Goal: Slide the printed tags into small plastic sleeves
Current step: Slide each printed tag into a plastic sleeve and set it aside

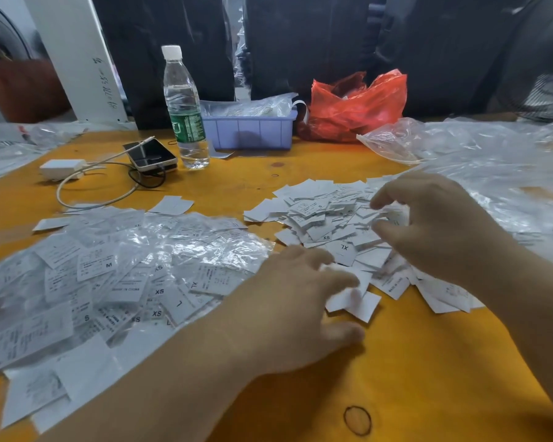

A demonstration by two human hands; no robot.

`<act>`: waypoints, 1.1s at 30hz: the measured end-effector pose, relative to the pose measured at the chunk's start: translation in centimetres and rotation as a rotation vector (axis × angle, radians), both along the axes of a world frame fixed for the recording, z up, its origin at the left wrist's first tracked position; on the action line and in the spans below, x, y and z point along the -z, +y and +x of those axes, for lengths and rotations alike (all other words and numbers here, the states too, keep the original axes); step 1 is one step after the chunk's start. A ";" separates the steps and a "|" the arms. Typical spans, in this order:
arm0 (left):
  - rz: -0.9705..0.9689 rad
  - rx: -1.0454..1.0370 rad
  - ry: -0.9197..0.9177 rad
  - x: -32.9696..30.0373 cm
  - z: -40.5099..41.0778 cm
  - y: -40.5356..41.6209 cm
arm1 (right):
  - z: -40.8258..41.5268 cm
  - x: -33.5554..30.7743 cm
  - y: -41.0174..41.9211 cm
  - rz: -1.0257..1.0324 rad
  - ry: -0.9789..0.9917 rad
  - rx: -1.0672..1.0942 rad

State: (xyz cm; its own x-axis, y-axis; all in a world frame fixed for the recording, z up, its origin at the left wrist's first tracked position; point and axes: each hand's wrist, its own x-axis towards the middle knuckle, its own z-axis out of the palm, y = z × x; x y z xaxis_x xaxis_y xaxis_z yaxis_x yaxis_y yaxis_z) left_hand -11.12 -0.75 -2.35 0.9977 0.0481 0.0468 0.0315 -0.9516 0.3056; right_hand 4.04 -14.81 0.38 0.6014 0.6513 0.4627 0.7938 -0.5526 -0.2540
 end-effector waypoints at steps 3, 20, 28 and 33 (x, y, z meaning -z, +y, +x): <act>0.052 0.040 -0.003 0.3 0.3 0.0 | 0.5 -0.6 -0.4 0.031 -0.029 0.128; -0.202 -0.070 -0.412 -0.1 0.2 0.1 | 4.2 0.0 -1.6 -0.165 0.263 0.493; -0.436 -0.111 -0.481 0.0 0.4 0.4 | 4.1 0.4 -1.7 -0.295 0.282 0.533; -0.455 -0.119 -0.469 -0.1 0.3 0.4 | 4.2 0.2 -1.8 -0.233 0.241 0.529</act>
State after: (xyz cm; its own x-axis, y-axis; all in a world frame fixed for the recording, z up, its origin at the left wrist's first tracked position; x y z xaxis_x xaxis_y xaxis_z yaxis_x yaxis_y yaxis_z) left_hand -10.77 -0.36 -2.27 0.8634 0.2740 0.4235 -0.1060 -0.7223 0.6834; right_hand 8.20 -16.65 0.18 0.9399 0.3042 0.1554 0.3329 -0.9175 -0.2177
